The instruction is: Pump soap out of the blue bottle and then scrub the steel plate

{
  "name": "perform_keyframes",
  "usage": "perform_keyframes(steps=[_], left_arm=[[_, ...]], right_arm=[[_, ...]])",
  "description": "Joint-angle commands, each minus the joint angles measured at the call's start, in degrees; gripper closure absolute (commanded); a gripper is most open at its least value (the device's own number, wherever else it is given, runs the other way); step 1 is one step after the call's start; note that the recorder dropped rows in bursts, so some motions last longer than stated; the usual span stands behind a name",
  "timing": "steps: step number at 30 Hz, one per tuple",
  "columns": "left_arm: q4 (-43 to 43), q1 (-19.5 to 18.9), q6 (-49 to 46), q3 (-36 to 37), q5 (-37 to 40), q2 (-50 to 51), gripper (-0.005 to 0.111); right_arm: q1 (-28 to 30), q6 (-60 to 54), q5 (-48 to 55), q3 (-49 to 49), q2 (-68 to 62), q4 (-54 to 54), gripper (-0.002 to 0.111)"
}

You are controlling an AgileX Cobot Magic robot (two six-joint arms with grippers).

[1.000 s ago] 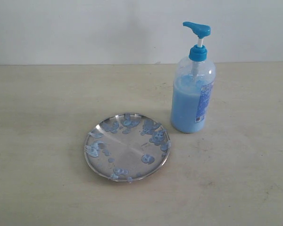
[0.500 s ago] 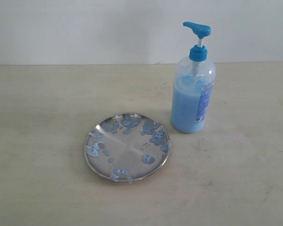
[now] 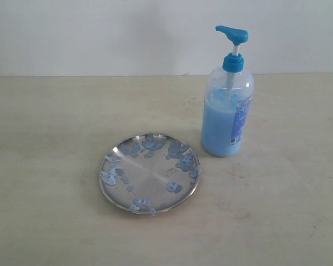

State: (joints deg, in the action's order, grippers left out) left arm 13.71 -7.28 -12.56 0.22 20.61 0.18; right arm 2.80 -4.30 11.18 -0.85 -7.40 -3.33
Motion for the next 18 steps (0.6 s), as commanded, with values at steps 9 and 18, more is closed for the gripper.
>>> perform_keyframes(steps=[9,18], left_arm=[[0.0,-0.1,0.6,-0.2,-0.1,-0.2,0.102],[0.0,-0.1,0.6,-0.2,-0.1,-0.2,0.102]], right_arm=[[0.0,20.9,-8.6,0.8,-0.4,1.3,0.109],[0.1,37.0,-18.0,0.8,7.4,7.5,0.109]])
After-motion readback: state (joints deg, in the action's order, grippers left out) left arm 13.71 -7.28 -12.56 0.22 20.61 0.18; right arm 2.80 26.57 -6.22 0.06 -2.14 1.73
